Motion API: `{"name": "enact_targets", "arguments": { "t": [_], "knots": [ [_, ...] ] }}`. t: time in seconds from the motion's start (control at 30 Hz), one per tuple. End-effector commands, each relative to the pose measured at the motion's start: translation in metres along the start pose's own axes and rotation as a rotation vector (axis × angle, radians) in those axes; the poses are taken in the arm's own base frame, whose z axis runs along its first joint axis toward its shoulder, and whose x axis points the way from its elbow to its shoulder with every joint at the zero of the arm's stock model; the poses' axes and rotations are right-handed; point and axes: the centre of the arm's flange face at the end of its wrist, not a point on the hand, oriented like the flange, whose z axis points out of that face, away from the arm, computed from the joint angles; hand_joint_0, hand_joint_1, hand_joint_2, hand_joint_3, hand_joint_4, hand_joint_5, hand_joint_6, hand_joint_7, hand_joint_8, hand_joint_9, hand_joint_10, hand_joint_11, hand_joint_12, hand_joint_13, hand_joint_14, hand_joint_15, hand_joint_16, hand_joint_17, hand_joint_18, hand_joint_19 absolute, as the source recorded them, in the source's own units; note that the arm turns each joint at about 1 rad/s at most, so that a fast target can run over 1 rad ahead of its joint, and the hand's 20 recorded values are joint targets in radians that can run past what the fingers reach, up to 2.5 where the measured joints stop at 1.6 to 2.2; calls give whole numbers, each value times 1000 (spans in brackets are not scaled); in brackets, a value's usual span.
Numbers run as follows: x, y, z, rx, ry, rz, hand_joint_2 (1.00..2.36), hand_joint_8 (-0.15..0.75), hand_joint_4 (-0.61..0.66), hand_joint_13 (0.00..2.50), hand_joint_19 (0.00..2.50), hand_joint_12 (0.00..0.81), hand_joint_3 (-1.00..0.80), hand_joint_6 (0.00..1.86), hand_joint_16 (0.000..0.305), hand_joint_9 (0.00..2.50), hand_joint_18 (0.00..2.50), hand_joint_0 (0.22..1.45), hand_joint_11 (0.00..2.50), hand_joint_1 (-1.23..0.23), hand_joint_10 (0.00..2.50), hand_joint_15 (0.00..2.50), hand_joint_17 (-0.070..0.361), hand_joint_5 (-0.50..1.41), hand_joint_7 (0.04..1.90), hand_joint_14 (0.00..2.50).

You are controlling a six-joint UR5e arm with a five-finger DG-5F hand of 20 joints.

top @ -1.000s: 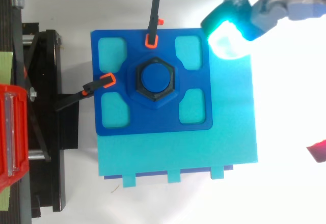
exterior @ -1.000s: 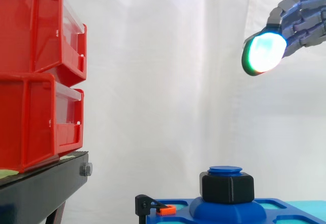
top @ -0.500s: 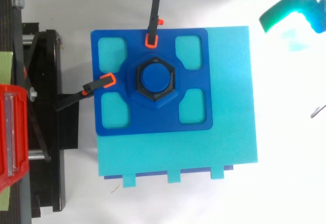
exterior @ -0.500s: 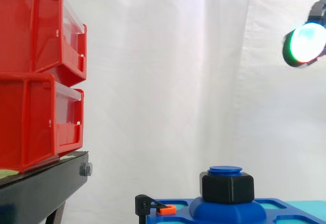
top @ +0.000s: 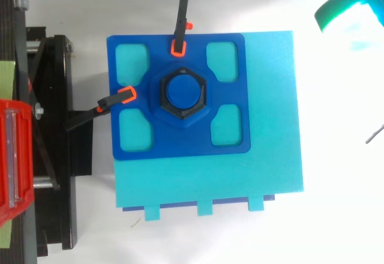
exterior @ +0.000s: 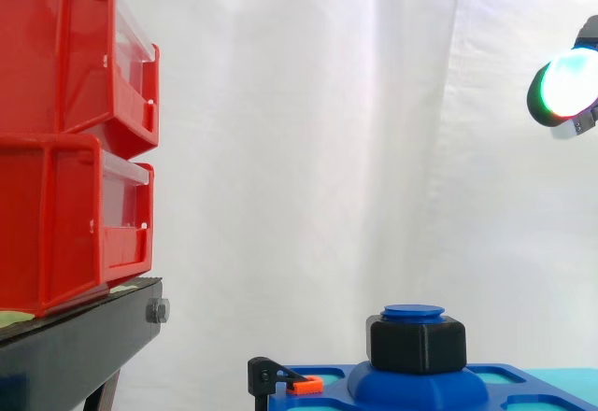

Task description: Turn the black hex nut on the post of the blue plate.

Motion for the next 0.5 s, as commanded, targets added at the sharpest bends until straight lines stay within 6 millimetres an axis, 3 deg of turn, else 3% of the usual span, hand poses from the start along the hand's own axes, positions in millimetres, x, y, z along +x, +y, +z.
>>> {"name": "enact_targets", "arguments": {
  "t": [0.0, 0.47],
  "knots": [
    [0, 0, 0, -1, -1, -6, 1000, 127, -59, 0, 28, 344, -500, 501, 63, 0, 0, 427, 0, -445, 0, 17, 142, -264, 607, 0],
    [0, 0, 0, 1, 0, -6, 1000, 119, -59, 0, 29, 330, -500, 501, 61, 0, 0, 434, 0, -429, 0, 0, 138, -255, 596, 1]
  ]
}}
